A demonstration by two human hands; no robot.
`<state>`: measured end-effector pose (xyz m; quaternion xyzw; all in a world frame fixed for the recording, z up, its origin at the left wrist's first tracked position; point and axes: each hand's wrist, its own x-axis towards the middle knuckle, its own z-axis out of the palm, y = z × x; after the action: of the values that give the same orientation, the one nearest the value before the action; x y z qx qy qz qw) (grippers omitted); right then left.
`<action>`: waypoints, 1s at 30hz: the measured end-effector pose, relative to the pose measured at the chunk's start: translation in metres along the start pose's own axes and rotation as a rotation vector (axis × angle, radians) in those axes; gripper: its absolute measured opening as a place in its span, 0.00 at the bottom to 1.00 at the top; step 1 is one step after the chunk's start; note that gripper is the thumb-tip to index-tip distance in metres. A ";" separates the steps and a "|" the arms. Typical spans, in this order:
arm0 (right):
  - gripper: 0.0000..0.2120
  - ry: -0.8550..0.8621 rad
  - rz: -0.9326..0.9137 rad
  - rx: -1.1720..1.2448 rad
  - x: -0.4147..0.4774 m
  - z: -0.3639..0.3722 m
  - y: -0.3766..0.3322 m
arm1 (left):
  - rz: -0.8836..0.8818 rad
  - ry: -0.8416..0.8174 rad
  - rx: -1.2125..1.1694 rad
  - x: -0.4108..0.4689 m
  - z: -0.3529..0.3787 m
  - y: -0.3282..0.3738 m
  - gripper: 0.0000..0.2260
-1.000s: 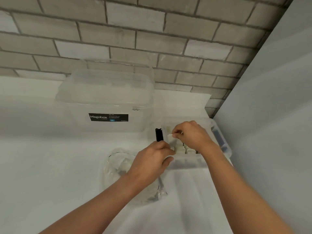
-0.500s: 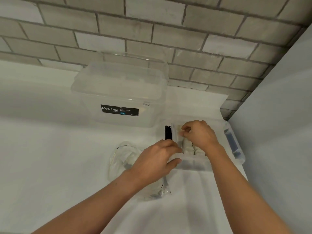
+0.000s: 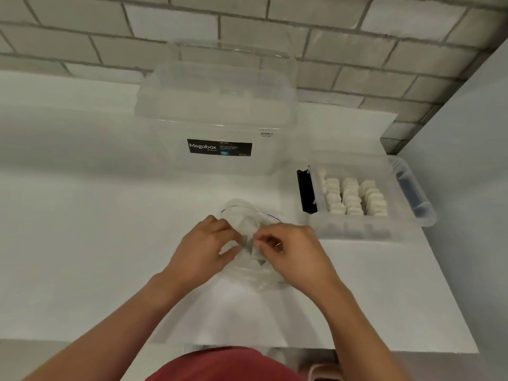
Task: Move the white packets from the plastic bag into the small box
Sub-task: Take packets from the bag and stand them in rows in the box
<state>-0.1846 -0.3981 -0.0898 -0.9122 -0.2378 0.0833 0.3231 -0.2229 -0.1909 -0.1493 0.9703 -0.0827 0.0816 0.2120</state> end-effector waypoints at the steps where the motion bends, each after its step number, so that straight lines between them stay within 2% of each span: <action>1: 0.06 -0.054 0.003 -0.142 0.003 0.014 0.003 | 0.013 -0.064 0.016 -0.002 0.001 -0.003 0.08; 4: 0.06 -0.124 0.098 -0.431 0.008 0.041 0.013 | -0.043 -0.197 0.040 0.000 0.003 -0.010 0.14; 6: 0.04 -0.129 0.167 -0.467 0.011 0.048 0.018 | -0.059 -0.219 0.067 0.003 0.005 -0.012 0.16; 8: 0.06 -0.125 0.198 -0.479 0.014 0.052 0.021 | -0.047 -0.236 0.100 0.005 0.006 -0.012 0.17; 14: 0.08 -0.064 0.167 -0.599 0.016 0.063 0.012 | 0.016 -0.235 0.062 0.008 0.004 -0.016 0.17; 17: 0.09 -0.013 0.112 -0.548 0.015 0.069 0.004 | 0.026 -0.214 -0.002 0.007 0.000 -0.019 0.14; 20: 0.10 -0.059 0.091 -0.386 0.011 0.068 -0.005 | 0.051 -0.178 -0.024 0.006 -0.002 -0.020 0.14; 24: 0.10 0.056 0.150 -0.353 0.001 0.053 -0.001 | 0.125 -0.172 0.026 0.009 0.000 -0.017 0.14; 27: 0.09 0.049 0.229 -0.365 -0.005 0.046 0.006 | 0.168 -0.220 0.090 0.013 0.003 -0.009 0.15; 30: 0.10 0.017 0.240 -0.323 -0.007 0.045 0.007 | 0.181 -0.233 0.158 0.016 0.005 -0.005 0.10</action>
<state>-0.2015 -0.3814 -0.1290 -0.9747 -0.1349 0.0743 0.1622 -0.2055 -0.1909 -0.1525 0.9755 -0.1872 -0.0066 0.1157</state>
